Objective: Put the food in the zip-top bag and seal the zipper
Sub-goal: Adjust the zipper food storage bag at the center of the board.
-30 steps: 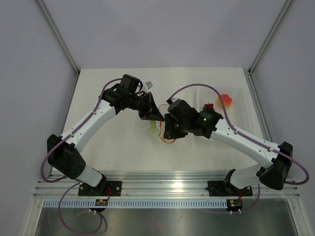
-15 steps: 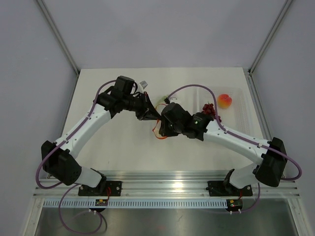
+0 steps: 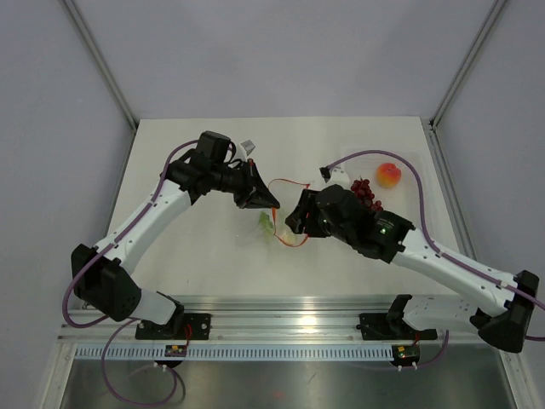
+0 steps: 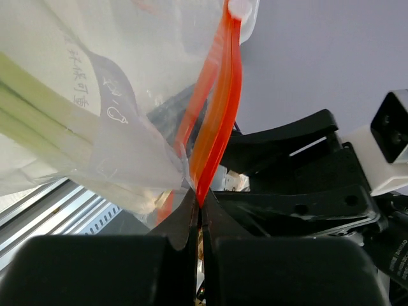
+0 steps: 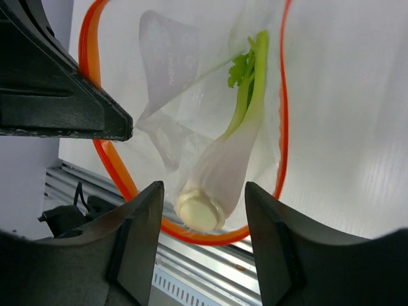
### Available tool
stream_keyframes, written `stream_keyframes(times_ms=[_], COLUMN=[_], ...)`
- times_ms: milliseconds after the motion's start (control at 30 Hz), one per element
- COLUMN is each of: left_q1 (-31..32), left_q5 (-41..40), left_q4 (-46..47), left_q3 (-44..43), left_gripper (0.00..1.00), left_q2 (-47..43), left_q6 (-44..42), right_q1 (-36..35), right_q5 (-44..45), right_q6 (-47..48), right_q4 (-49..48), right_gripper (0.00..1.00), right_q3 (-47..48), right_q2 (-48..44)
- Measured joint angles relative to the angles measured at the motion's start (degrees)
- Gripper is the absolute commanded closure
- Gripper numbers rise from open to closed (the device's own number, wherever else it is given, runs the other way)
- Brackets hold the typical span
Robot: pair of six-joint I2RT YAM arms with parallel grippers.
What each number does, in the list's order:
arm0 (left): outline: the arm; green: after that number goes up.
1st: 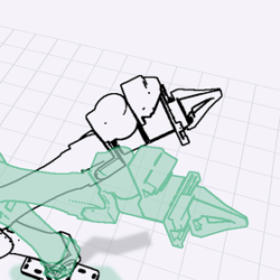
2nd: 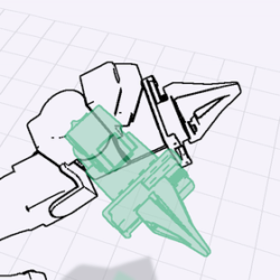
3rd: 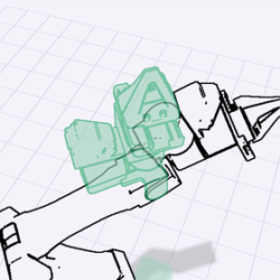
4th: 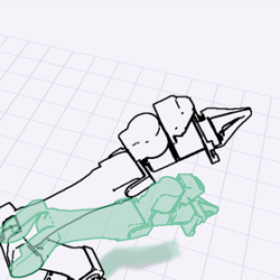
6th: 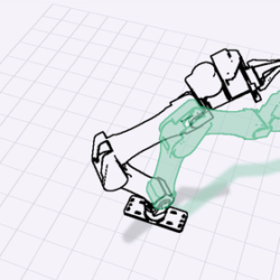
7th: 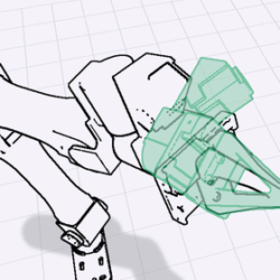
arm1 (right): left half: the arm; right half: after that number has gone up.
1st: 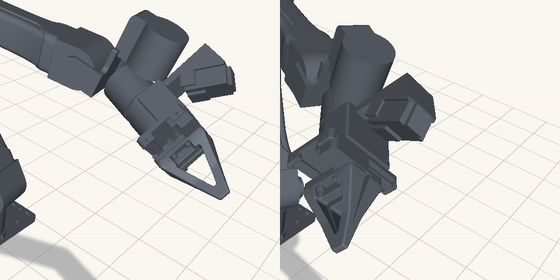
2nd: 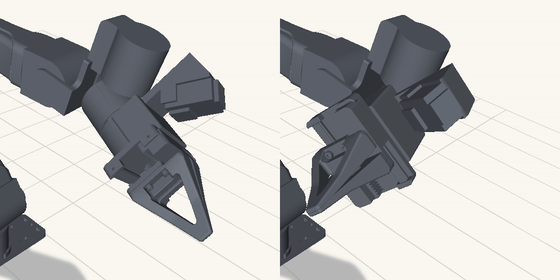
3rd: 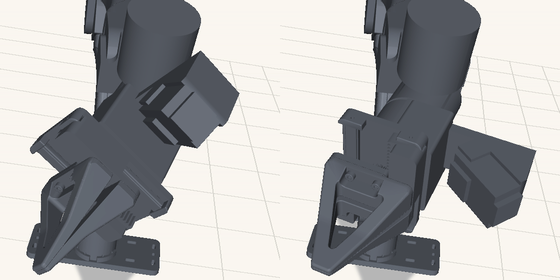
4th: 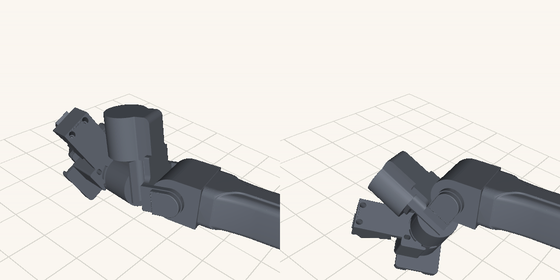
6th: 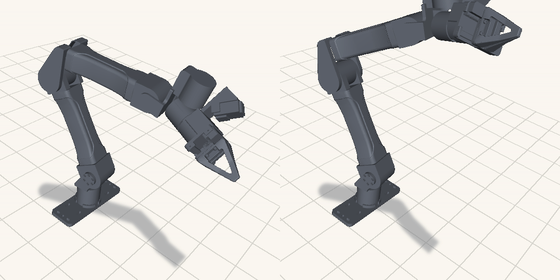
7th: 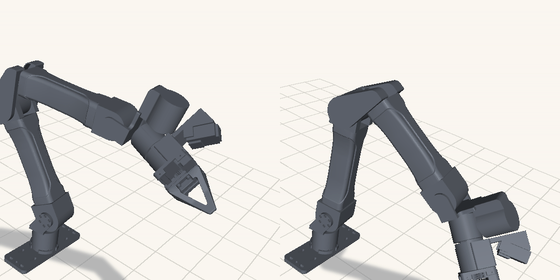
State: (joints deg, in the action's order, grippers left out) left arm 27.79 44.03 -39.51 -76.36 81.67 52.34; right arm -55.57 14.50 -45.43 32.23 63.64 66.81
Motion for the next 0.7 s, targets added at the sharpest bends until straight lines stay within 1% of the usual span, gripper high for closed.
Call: stream_keyframes(times_ms=[33, 133, 233, 333, 433, 500, 567, 600, 667, 700], left_q1=[0.0, -0.07, -0.07, -0.07, -0.07, -0.07, -0.07, -0.07, -0.07, -0.09], left_q5=[0.26, 0.44, 0.48, 0.55, 0.59, 0.61, 0.63, 0.63, 0.66, 0.63], left_q4=[0.09, 0.22, 0.24, 0.26, 0.37, 0.55, 0.66, 0.63, 0.63, 0.59], left_q3=[-0.02, -0.02, -0.02, 0.0, 0.0, 0.0, 0.0, 0.0, 0.0, 0.0], left_gripper=[1.0, 1.0, 1.0, 1.0, 1.0, 1.0, 1.0, 1.0, 1.0, 1.0], left_q2=[0.0, 0.0, 0.0, -0.07, -0.33, -0.59, -0.85, -0.96, -1.09, -1.11], left_q6=[0.02, 0.2, 0.5, 0.87, 1.31, 1.53, 1.7, 1.73, 1.68, 1.64], right_q1=[0.0, -0.04, -0.04, -0.04, -0.04, -0.04, -0.04, -0.04, -0.04, -0.07], right_q5=[1.01, 3.54, 4.81, 5.25, 5.49, 5.46, 5.35, 5.29, 4.98, 4.96], right_q6=[-0.94, -4.02, -7.67, -11.02, -13.14, -14.25, -14.84, -15.02, -15.32, -15.67], right_q4=[0.66, 1.64, 3.04, 4.17, 4.22, 3.37, 2.23, 1.42, -0.2, -0.76], right_gripper=[0.35, 0.31, 0.31, 0.33, 0.39, 0.47, 0.57, 0.75, 0.94, 1.0], right_q3=[-0.37, -2.29, -5.14, -8.09, -9.6, -9.86, -10.01, -10.1, -10.29, -10.36], right_q2=[-1.84, -5.25, -5.38, -4.07, -2.73, -1.27, 0.13, 0.85, 1.66, 1.73])
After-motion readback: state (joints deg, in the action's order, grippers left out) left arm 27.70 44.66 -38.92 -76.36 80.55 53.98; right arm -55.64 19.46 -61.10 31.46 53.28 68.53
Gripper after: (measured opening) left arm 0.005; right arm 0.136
